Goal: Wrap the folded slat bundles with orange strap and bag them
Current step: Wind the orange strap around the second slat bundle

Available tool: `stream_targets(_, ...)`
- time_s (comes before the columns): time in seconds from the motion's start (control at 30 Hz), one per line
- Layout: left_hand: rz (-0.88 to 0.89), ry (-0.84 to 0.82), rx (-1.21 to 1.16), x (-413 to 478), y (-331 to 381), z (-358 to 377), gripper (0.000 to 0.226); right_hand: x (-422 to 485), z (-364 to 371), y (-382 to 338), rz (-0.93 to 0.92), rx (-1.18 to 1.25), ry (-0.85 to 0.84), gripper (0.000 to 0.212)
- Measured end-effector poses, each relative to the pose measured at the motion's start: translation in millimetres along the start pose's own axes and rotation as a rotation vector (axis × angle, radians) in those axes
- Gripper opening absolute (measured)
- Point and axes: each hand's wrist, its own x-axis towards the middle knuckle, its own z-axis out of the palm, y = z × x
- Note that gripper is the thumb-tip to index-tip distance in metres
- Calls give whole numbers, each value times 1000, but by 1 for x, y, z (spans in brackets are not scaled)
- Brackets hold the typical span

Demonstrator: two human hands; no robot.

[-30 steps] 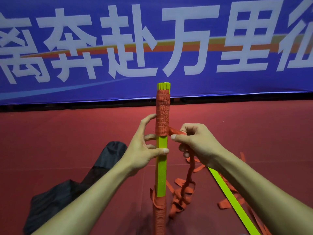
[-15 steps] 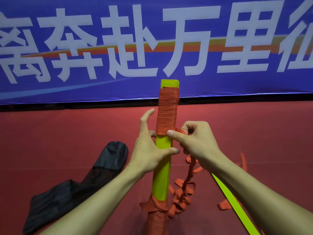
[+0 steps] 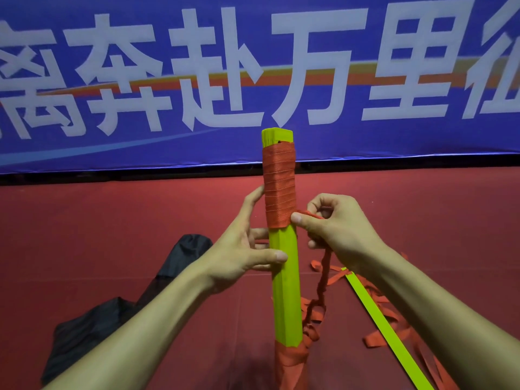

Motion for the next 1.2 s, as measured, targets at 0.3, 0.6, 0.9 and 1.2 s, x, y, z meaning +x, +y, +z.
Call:
stream_targets(0.3, 8, 39, -110, 1, -4, 1, 95, 0, -3, -2, 194, 197, -117, 16)
stream_targets(0.6, 12, 92, -191, 1, -5, -9, 83, 1, -24, -6, 443, 460, -440, 21)
stream_targets(0.9, -27, 98, -154, 2, -8, -9, 93, 0, -21, -4, 370, 341, -420, 21)
stream_targets(1.2, 0, 192, -54, 3, -8, -2, 90, -1, -6, -2, 174, 35, -175, 32)
